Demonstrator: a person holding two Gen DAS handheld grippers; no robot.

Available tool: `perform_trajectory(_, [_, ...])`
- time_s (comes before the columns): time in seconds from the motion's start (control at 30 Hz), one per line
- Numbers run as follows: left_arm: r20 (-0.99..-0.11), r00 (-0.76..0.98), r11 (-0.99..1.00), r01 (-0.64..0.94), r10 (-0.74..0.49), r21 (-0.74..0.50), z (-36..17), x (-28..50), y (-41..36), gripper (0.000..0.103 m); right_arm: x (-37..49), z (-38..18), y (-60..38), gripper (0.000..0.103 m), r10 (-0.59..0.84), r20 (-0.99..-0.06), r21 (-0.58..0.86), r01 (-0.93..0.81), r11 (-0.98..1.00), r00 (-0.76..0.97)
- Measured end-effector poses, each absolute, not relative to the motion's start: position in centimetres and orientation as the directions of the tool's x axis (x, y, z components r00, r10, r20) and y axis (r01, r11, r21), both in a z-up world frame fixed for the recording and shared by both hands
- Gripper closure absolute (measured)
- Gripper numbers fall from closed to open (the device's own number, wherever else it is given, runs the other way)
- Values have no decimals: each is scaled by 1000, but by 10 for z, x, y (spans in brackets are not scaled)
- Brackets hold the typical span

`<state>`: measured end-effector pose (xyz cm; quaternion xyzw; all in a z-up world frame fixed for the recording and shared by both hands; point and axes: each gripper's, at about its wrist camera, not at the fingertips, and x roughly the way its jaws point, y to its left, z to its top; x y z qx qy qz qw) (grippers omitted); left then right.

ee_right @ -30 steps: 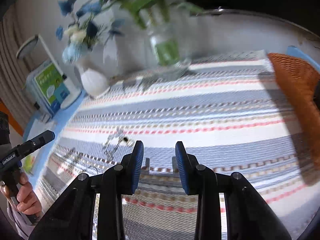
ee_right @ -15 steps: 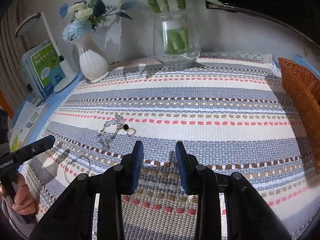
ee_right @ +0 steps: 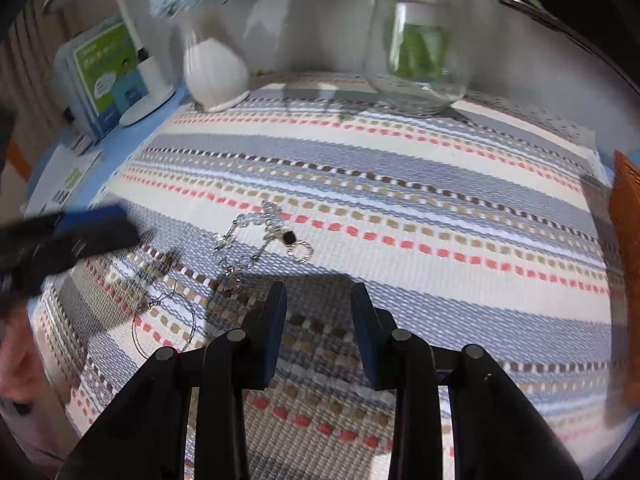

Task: Organize jewelry
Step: 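Grasp a crystal chain with the left tool while the right tool grasps a silver chain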

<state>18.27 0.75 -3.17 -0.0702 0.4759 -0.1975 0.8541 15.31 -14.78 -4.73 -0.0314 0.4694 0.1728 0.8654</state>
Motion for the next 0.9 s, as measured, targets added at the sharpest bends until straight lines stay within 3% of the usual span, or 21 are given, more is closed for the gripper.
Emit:
perform_trajectory(0.07, [-801,476,925,285,-363,-250,-40,192,-2,86,154,-51,-145,67,283,-828,112,-352,929,484])
perform_trajectory(0.27, [-767,428,863,390,-478,-320,-55,196,-9,86,155,-52,-135,67,271,-834,56,-414,909,480])
perform_trajectory(0.63, [-790,523,900,429,-321,-81,-62,192,-39,90,171,-56,-124,67,278,-824,10,-477,879,494])
perform_trajectory(0.67, [-789,528,902,425,-315,-75,-62,192,-38,94,172,-57,-121,67,271,-823,-4,-481,877,500])
perform_trajectory(0.9, [-783,526,918,371,-331,-139,-63,198,-16,94,183,-59,-115,69,278,-812,-15,-493,870,514])
